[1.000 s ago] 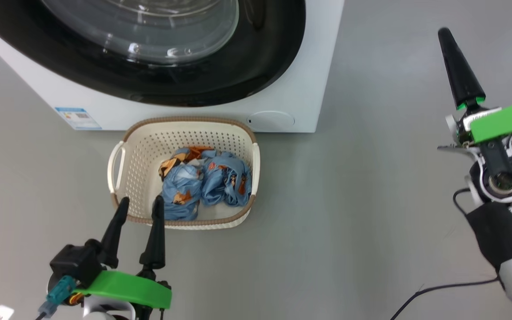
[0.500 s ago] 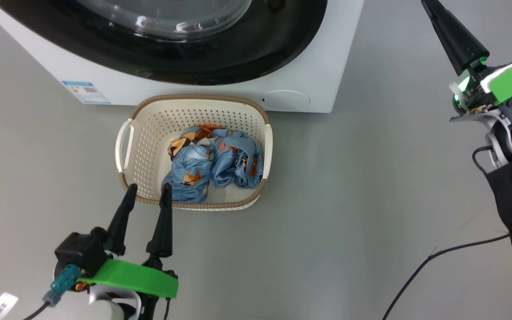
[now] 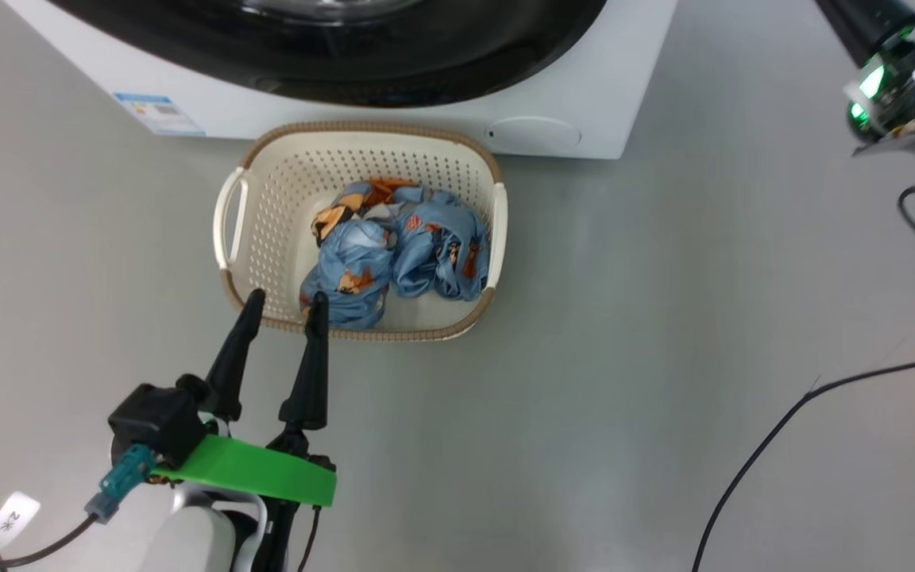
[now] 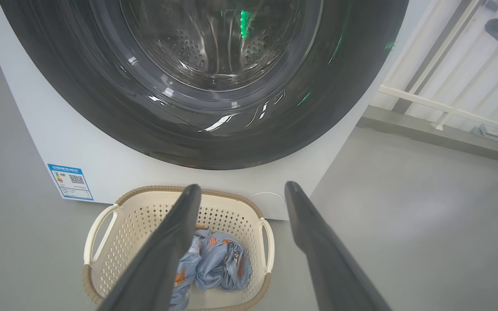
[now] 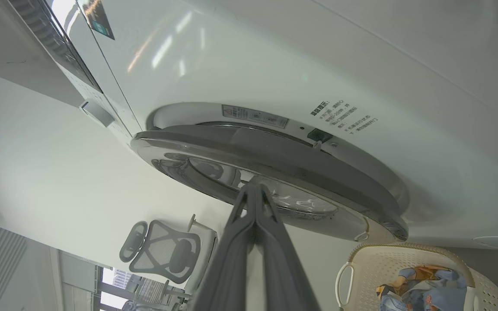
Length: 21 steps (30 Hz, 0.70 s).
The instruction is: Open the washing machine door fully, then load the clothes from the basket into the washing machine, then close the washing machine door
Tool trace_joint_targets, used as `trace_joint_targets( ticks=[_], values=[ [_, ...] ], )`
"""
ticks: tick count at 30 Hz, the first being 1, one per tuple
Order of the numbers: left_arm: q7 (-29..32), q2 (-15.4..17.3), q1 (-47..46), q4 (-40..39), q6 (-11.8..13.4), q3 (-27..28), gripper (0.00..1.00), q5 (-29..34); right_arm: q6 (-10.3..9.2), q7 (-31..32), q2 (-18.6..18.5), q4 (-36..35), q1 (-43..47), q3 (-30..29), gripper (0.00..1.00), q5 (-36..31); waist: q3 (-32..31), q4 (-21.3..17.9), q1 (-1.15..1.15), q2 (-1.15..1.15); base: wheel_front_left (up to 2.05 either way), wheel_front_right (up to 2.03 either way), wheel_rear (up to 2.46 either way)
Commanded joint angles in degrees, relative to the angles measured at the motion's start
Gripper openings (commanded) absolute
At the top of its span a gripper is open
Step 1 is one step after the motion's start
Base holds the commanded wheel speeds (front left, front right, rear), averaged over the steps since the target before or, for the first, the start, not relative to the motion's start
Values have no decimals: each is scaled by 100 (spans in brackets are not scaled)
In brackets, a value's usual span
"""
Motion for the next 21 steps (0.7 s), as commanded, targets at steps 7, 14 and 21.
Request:
trace_joint_targets(
  ticks=[7, 14, 21],
  values=[
    [-37, 72, -218, -187, -9, 70, 100, -118, 7, 318, -60, 71, -467, -31, 0, -92, 350, 235, 0, 0, 0, 0, 0],
    [-37, 72, -310, -241, -9, -42, 100, -200, 7, 579, -66, 307, -858, -19, 0, -167, 556, 394, 0, 0, 0, 0, 0],
    [-37, 72, -407, -308, 1, -141, 100, -284, 7, 705, -45, 525, -1250, 6, 0, -276, 729, 529, 0, 0, 0, 0, 0]
  ],
)
